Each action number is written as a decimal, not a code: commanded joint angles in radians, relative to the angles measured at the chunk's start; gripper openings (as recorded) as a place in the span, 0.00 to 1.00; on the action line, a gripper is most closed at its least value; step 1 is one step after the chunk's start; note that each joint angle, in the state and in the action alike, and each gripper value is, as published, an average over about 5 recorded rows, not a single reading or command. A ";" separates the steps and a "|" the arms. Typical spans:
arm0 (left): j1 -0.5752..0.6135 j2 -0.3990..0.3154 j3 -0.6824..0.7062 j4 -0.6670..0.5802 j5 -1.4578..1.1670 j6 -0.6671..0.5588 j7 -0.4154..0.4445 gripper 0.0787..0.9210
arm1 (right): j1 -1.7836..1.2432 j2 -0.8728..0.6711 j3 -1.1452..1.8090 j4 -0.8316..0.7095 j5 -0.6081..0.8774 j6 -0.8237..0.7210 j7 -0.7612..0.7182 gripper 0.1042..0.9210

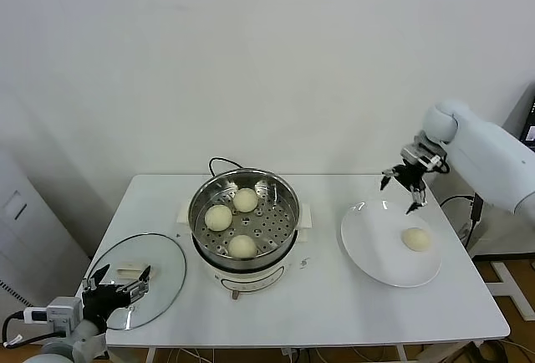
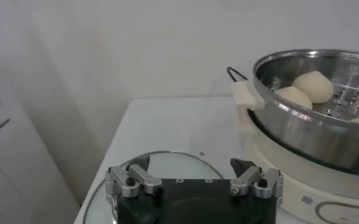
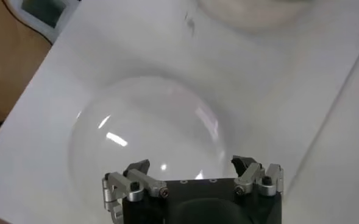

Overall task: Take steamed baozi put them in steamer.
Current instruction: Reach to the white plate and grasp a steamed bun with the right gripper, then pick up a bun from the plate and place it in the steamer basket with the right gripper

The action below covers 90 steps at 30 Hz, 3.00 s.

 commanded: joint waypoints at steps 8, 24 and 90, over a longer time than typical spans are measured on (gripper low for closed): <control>0.001 0.000 0.000 0.000 0.000 0.000 0.000 0.88 | -0.200 -0.011 0.254 -0.118 -0.274 0.021 0.125 0.88; 0.000 0.000 0.001 0.000 0.002 0.002 -0.001 0.88 | -0.274 0.026 0.396 -0.180 -0.447 0.042 0.191 0.88; 0.014 -0.023 0.011 0.000 0.028 -0.005 0.000 0.88 | 0.651 0.123 -0.777 0.602 0.928 -0.868 0.371 0.45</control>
